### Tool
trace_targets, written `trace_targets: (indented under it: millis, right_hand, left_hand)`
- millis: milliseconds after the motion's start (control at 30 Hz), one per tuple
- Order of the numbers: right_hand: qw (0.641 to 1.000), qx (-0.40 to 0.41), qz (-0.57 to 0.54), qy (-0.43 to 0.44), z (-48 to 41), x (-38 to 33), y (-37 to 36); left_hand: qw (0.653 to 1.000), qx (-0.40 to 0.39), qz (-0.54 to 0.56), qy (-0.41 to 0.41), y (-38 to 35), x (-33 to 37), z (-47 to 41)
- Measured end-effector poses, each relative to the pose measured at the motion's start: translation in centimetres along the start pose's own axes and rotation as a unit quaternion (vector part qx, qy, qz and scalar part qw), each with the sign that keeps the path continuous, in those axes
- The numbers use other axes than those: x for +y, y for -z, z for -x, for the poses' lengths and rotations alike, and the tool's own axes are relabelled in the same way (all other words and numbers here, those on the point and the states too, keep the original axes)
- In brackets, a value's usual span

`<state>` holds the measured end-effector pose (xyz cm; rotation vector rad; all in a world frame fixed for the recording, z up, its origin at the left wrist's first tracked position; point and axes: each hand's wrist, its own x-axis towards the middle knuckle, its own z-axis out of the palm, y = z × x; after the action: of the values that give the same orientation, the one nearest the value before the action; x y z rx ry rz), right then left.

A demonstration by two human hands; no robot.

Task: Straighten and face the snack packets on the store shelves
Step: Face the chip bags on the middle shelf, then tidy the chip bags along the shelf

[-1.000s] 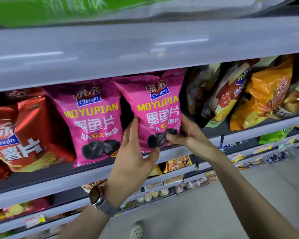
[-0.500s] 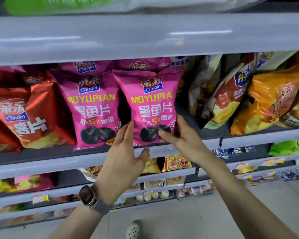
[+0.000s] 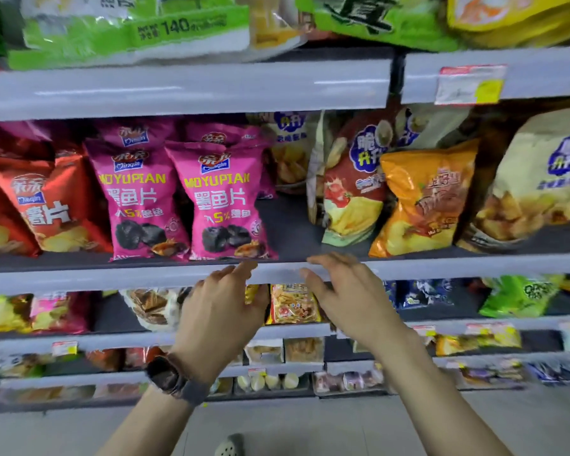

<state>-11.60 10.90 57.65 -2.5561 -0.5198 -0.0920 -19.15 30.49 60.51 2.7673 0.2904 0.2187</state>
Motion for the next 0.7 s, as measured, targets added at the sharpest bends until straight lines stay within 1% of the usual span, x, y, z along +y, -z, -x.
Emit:
trace_targets:
  millis: [167,300,400,567,700]
  right_hand:
    - [0.997,0.063,0.038,-0.025,3.3,4.2,3.0]
    - [0.991,0.095,0.058,-0.069,5.5,7.1,4.5]
    - [0.985,0.113,0.051,-0.121,6.9,9.3,5.5]
    - [0.972,0.155,0.030,-0.175,8.2,12.2,6.9]
    - [0.962,0.176,-0.021,-0.207,8.4,14.8,7.3]
  left_hand:
    - [0.999,-0.014,0.006,-0.039,-1.7,5.2,0.7]
    - [0.997,-0.027,0.006,-0.070,-2.9,8.6,0.5]
    - [0.996,-0.023,0.012,-0.083,-3.9,10.9,0.2]
    - [0.994,-0.042,0.034,-0.095,-6.2,13.6,-1.0]
    - [0.991,-0.049,0.075,-0.102,-8.1,14.7,-3.3]
